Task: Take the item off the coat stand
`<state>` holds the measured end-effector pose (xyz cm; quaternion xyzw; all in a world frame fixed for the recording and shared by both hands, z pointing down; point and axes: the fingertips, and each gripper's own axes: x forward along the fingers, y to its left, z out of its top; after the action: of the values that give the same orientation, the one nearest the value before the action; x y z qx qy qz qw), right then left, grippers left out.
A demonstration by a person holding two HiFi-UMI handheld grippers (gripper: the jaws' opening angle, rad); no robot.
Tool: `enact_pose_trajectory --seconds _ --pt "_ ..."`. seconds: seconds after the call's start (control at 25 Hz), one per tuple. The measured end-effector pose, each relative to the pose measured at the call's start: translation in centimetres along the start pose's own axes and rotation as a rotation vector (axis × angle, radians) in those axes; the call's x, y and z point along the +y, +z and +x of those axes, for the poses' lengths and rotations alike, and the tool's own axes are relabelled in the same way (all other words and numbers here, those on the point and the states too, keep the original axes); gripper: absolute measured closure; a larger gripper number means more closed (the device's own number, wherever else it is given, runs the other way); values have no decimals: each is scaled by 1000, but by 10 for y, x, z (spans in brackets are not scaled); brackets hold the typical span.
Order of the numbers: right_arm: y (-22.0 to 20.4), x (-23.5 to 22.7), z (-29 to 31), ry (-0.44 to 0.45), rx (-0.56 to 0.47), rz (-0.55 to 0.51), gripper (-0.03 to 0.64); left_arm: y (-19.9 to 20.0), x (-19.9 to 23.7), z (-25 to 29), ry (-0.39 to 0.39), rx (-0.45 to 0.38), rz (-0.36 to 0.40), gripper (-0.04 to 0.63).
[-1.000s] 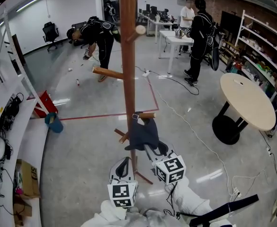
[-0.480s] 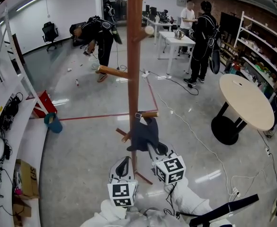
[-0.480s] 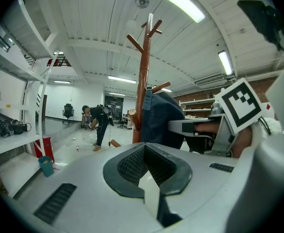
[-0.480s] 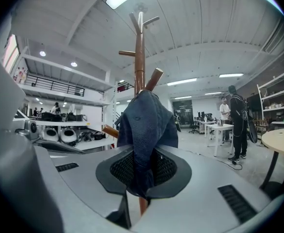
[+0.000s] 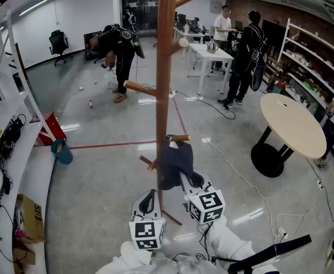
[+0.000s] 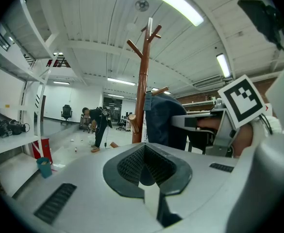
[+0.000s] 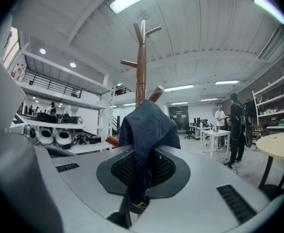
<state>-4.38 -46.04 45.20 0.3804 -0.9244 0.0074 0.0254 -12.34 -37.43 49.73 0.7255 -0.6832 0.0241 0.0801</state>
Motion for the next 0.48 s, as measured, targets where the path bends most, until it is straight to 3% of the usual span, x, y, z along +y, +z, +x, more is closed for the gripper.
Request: enact_pose_trajectory --seconds 0.48 --pt "28 -7 -21 -54 -84 -10 578 5 -10 -5 -36 -21 6 595"
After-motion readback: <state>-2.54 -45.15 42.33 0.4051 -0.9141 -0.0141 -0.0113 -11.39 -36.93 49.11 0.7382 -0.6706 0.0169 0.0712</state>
